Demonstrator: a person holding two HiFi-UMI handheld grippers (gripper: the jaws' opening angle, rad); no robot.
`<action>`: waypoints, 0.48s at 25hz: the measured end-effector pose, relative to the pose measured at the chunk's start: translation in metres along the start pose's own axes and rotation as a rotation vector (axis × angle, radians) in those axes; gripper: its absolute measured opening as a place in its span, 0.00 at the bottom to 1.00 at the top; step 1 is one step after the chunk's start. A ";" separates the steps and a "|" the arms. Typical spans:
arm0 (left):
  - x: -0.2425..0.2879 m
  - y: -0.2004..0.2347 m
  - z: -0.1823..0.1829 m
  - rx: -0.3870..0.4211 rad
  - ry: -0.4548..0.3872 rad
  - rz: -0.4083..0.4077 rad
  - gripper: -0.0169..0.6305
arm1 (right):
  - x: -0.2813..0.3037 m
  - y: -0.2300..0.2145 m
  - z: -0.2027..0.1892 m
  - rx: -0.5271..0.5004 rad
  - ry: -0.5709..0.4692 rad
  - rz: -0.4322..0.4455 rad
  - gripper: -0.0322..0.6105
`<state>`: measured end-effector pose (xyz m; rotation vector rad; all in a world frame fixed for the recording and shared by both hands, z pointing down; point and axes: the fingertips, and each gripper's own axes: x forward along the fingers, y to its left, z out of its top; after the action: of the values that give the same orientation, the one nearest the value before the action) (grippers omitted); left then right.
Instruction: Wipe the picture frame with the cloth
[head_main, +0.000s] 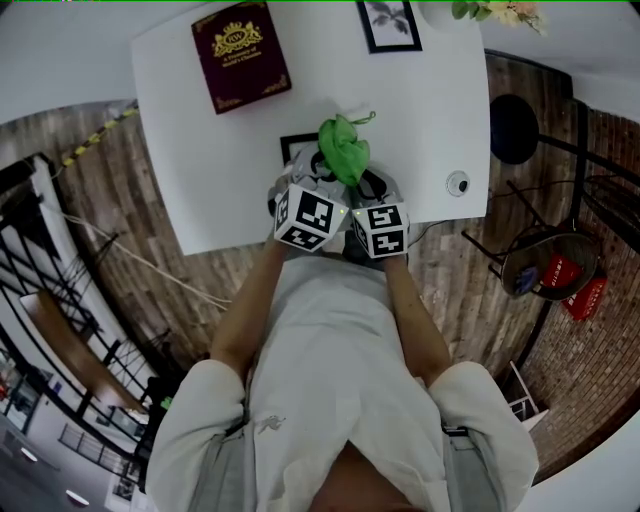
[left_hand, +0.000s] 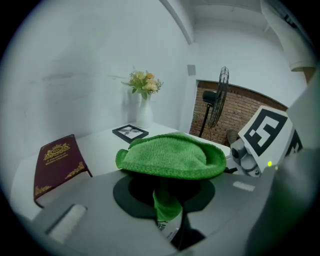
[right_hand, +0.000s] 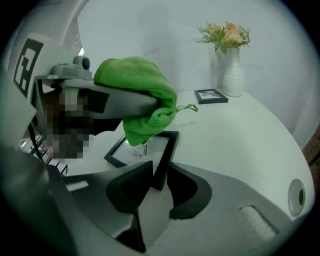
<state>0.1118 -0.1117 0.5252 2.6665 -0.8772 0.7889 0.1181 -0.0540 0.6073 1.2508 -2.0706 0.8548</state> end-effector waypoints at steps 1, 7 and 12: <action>0.005 -0.004 -0.001 0.002 0.002 -0.014 0.16 | 0.000 0.000 0.000 0.002 -0.003 0.002 0.20; 0.031 -0.024 -0.017 0.017 0.044 -0.074 0.16 | -0.001 0.003 0.000 0.007 -0.017 0.015 0.20; 0.046 -0.029 -0.037 0.049 0.108 -0.093 0.16 | 0.001 0.002 -0.002 0.014 -0.019 0.022 0.20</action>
<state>0.1451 -0.0973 0.5800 2.6556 -0.7113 0.9339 0.1160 -0.0524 0.6085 1.2500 -2.1004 0.8720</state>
